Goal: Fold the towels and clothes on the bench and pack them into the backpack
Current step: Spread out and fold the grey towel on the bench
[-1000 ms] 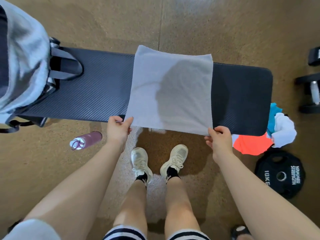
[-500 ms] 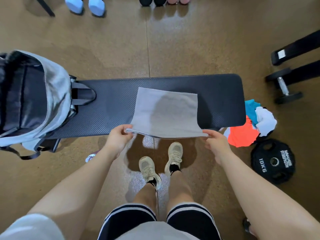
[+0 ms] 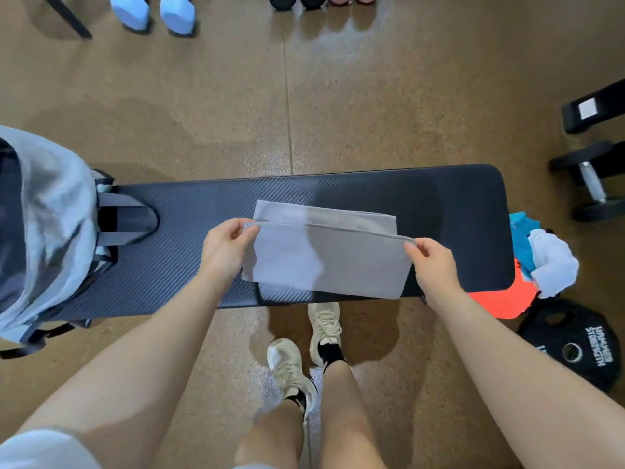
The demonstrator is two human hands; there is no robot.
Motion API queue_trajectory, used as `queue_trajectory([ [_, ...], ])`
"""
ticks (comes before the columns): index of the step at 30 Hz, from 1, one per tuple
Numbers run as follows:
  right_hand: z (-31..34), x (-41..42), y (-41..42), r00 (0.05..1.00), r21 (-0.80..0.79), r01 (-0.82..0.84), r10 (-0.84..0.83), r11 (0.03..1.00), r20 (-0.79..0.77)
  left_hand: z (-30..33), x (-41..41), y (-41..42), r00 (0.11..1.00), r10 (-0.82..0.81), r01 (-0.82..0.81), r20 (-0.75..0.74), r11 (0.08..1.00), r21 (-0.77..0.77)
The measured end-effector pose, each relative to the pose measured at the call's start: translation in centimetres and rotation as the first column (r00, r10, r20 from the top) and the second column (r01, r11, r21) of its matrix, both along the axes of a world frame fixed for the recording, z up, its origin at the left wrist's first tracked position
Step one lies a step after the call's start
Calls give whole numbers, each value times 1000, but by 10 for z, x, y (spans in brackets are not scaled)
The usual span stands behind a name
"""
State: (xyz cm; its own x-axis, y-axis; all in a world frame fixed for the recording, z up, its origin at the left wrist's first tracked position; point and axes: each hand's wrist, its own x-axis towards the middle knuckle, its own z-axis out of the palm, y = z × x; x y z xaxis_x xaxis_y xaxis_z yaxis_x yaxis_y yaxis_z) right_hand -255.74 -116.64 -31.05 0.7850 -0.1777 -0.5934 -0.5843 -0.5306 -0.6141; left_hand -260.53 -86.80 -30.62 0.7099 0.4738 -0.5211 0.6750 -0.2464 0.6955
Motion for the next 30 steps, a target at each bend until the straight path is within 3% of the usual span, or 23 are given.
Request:
queue_trajectory([
  [9,-72,46,7,999,-115,-48,49,992,8,-67,49,3,1000,2,-3,11,993,117],
  [14,-78,52,12,993,-247,-90,106,965,55,-81,52,0,999,-36,36,-7,958,285],
  [16,-73,43,18,941,-484,-177,291,857,172,-82,45,-7,985,-174,144,9,843,518],
  [17,-72,34,26,869,-563,-242,435,791,238,-83,38,-15,946,-323,237,37,764,600],
  [20,-78,-6,66,594,-543,-513,731,665,335,-100,9,-40,667,-745,548,27,514,660],
  [22,-91,-30,95,493,-546,-639,833,542,250,-117,-7,-45,582,-806,649,-108,381,658],
  [26,-116,-35,111,441,-606,-685,892,405,98,-128,-11,-31,583,-780,688,-229,324,650],
  [30,-125,-18,63,524,-671,-626,852,397,15,-127,-10,-26,594,-762,703,-259,335,628],
])
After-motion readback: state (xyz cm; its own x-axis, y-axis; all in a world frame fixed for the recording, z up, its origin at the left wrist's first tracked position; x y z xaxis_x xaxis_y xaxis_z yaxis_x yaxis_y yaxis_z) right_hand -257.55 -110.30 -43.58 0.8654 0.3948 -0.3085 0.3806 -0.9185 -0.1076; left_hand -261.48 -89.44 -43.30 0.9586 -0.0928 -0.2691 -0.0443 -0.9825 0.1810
